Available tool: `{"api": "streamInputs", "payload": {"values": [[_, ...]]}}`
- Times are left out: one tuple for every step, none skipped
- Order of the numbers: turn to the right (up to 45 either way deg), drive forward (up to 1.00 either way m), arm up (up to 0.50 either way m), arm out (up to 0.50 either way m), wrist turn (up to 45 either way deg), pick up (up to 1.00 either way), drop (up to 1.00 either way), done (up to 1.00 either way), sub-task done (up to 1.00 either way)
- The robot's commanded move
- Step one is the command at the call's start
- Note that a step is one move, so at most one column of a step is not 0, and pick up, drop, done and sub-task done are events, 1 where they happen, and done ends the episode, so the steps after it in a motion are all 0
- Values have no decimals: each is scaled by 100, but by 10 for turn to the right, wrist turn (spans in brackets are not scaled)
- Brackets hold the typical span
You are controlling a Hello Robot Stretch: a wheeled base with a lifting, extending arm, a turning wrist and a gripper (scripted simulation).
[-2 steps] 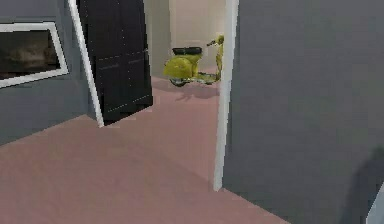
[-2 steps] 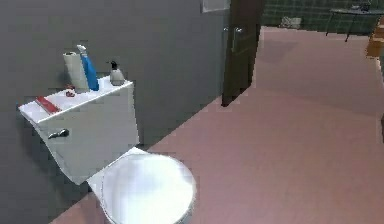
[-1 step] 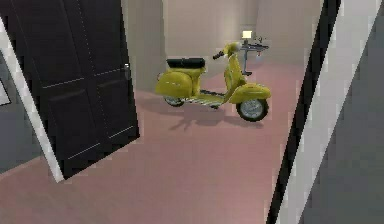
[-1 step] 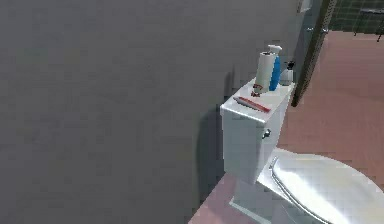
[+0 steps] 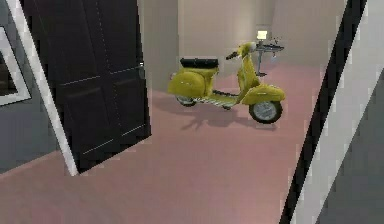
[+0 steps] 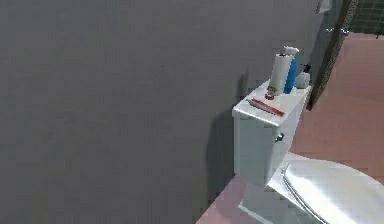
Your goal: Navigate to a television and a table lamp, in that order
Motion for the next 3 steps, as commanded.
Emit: {"api": "streamInputs", "payload": {"values": [[0, 50, 0, 0, 0, 0, 0, 0, 0], [390, 0, 0, 0, 0, 0, 0, 0, 0], [0, 100, 0, 0, 0, 0, 0, 0, 0]]}}
